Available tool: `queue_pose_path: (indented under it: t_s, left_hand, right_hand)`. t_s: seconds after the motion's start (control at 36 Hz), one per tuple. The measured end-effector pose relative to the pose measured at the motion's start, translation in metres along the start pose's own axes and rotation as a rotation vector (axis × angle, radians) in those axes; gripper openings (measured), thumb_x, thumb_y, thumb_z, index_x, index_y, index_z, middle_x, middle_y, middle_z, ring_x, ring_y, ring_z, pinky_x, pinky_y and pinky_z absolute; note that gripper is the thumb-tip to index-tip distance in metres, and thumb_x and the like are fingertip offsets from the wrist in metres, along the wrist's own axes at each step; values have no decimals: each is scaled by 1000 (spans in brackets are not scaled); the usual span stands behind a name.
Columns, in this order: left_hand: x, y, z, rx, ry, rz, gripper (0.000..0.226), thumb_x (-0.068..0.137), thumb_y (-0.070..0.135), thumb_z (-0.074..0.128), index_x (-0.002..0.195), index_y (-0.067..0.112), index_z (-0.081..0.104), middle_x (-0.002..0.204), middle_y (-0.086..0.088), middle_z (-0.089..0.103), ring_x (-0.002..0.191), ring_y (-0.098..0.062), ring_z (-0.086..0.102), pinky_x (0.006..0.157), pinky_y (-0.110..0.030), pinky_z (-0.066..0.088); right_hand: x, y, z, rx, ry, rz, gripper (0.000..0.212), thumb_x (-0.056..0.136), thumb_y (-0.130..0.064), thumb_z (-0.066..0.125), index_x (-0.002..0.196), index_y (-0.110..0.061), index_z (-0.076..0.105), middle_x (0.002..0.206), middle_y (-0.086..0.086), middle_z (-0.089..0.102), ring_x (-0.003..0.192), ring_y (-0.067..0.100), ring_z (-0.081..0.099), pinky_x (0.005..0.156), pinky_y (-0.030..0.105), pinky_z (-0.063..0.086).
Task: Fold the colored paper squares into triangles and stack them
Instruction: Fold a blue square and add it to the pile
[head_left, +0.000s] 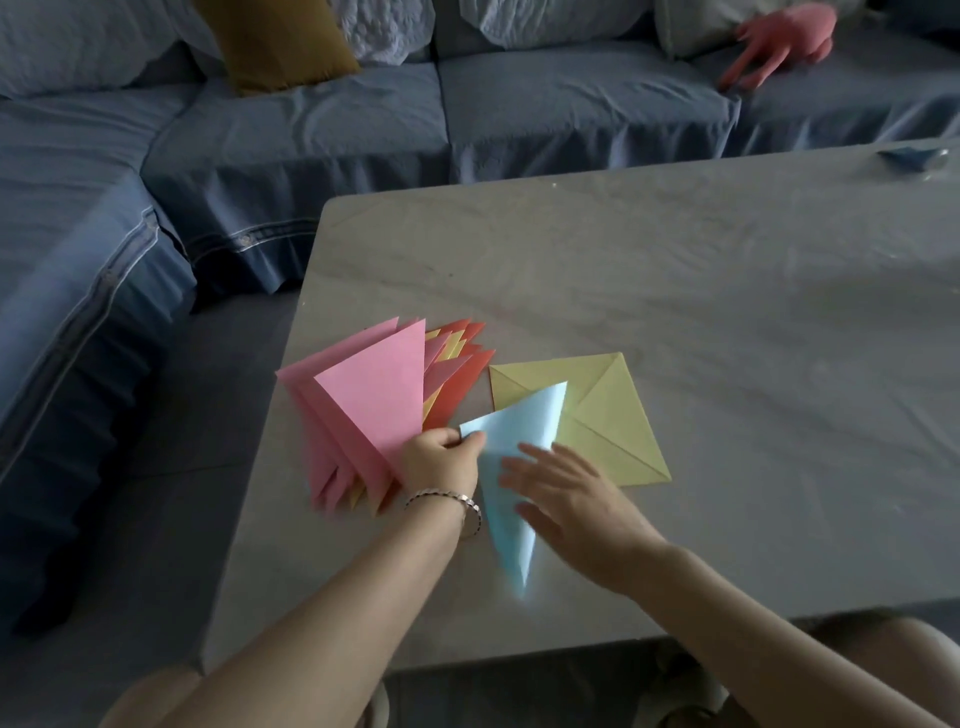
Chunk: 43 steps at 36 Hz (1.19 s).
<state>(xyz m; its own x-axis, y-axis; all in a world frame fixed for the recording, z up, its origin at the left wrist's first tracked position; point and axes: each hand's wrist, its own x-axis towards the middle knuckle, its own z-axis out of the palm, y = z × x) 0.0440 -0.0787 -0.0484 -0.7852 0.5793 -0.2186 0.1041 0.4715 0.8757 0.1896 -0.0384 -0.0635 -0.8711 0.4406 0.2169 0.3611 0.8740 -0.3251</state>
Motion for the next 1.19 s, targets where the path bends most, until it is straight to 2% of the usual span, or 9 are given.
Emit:
queue_pose_path:
  t_s: [0.17,0.28,0.44,0.5,0.56,0.64,0.83,1.08,1.19]
  left_hand:
    - [8,-17,0,159,25,52,49,73,8,63,45,16,23,56,3,12,53,-13,12,47,-28,14]
    - [9,-23,-1,191,24,77,47,72,8,62,48,17,22,58,3,12,57,-15,12,50,-30,13]
    - [10,-24,0,186,16,89,46,74,9,63,49,15,25,59,-1,14,57,-16,14,51,-30,13]
    - [10,-24,0,189,21,95,46,74,9,63,49,14,25,59,-1,14,56,-16,13,51,-30,13]
    - [10,-25,1,189,29,96,46,74,9,63,49,14,25,58,-1,14,56,-16,13,50,-29,13]
    - [10,-26,1,189,35,93,45,75,10,63,48,14,28,56,-2,15,55,-16,14,46,-25,13]
    - [9,-26,1,175,37,71,24,78,13,62,56,3,59,48,-8,35,51,-20,29,46,-27,24]
    - [9,-28,5,151,75,-3,42,75,14,62,44,12,33,46,-1,21,51,-19,21,48,-27,18]
    - [8,-27,4,171,82,13,44,75,14,62,46,13,28,49,-2,18,53,-20,19,47,-29,18]
  right_hand:
    - [-16,4,21,-53,-114,101,43,92,-38,31,108,-24,68,117,-11,64,110,8,59,98,27,41]
    - [-17,10,17,-144,-169,236,69,99,-40,3,105,-24,70,115,-11,65,110,6,59,90,38,49]
    - [6,31,11,-226,-121,364,71,98,-42,5,101,-15,71,110,-2,69,106,17,63,87,43,49]
    - [17,33,10,-222,-135,391,64,95,-44,13,113,-11,65,123,1,62,121,19,53,101,42,39]
    - [28,36,9,-214,-187,396,54,98,-41,19,135,-10,44,145,-1,39,141,17,22,114,37,14]
    - [41,41,7,-256,-244,441,51,100,-38,20,144,-12,26,154,-5,20,144,13,-2,115,34,0]
    - [63,47,4,-289,-284,540,51,101,-36,20,142,-8,29,152,-2,23,144,15,-4,115,36,8]
    - [60,59,10,-209,-223,605,54,100,-35,22,146,-8,13,157,1,4,143,15,-10,115,37,-1]
    - [39,54,15,-220,-190,465,54,99,-39,19,145,-11,22,157,1,5,143,15,-10,114,36,-9]
